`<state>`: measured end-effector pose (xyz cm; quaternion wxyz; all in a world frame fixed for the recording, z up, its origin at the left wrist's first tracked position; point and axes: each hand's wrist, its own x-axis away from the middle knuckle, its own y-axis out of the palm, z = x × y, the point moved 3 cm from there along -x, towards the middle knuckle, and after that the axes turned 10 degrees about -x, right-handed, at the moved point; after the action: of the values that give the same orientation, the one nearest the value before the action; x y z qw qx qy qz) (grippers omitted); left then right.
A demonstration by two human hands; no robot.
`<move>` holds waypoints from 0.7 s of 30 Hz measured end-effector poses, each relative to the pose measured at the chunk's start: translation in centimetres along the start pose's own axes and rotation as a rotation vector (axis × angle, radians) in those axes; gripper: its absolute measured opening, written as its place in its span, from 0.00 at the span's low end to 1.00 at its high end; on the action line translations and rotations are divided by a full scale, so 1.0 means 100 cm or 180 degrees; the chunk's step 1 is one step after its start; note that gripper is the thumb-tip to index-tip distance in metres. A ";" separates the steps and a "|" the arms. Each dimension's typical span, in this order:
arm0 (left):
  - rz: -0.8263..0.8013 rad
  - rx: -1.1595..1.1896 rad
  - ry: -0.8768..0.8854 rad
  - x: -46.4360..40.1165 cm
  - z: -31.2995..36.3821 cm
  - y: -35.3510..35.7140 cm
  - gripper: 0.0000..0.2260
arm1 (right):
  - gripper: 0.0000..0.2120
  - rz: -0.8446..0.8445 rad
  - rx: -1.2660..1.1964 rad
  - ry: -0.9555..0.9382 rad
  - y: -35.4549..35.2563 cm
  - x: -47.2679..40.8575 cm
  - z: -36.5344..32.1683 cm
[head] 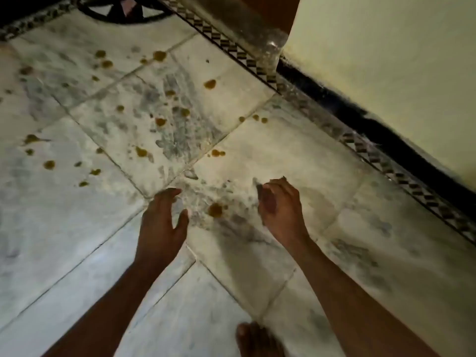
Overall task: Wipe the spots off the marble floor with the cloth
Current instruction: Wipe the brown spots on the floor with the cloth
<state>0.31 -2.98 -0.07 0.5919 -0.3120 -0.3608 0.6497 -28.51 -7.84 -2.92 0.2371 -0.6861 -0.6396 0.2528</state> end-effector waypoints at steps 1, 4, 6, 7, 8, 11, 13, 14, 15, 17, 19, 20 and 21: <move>-0.0047 -0.0159 0.0069 -0.002 -0.018 0.019 0.23 | 0.20 -0.0028 0.0218 -0.0131 0.012 0.001 0.021; -0.0214 -0.0891 -0.0016 -0.009 -0.079 0.068 0.28 | 0.23 -0.0092 0.0949 -0.0273 0.053 -0.001 0.083; -0.0211 -0.1275 -0.0052 -0.004 -0.110 0.088 0.32 | 0.30 -0.0232 0.1511 -0.0189 0.072 0.003 0.109; -0.0118 -0.1389 -0.0107 0.000 -0.125 0.096 0.34 | 0.31 -0.0184 0.1712 -0.0147 0.081 0.004 0.121; 0.0003 -0.1417 -0.0173 0.003 -0.135 0.101 0.35 | 0.31 0.0000 0.1867 -0.0119 0.086 0.006 0.128; 0.0445 -0.1406 -0.0376 0.005 -0.154 0.104 0.33 | 0.32 0.0278 0.1914 0.0086 0.110 0.007 0.122; 0.0610 -0.1420 -0.0576 0.010 -0.155 0.104 0.32 | 0.32 0.0122 0.1957 -0.0155 0.132 0.007 0.104; 0.0636 -0.1452 -0.0709 0.011 -0.155 0.103 0.32 | 0.31 -0.0029 0.1905 -0.0322 0.147 0.003 0.092; 0.0633 -0.1476 -0.0823 0.010 -0.155 0.103 0.31 | 0.30 -0.0189 0.1827 -0.0449 0.160 0.001 0.078; 0.0609 -0.1504 -0.0882 0.009 -0.158 0.104 0.30 | 0.29 -0.0397 0.1675 -0.0851 0.183 0.008 0.049; 0.0545 -0.1481 -0.0817 0.005 -0.161 0.104 0.29 | 0.29 -0.0803 0.1553 -0.1244 0.190 0.030 0.037; 0.0556 -0.1474 -0.0802 0.005 -0.161 0.104 0.29 | 0.28 -0.0967 0.1544 -0.1432 0.183 0.043 0.038; 0.0578 -0.1438 -0.0799 0.004 -0.160 0.103 0.29 | 0.27 -0.1076 0.1580 -0.1536 0.172 0.054 0.043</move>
<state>8.00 -1.36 -17.46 0.3973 -0.3843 -0.5376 0.6368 -17.96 -3.63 -17.61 0.2770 -0.4135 -0.7004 0.5115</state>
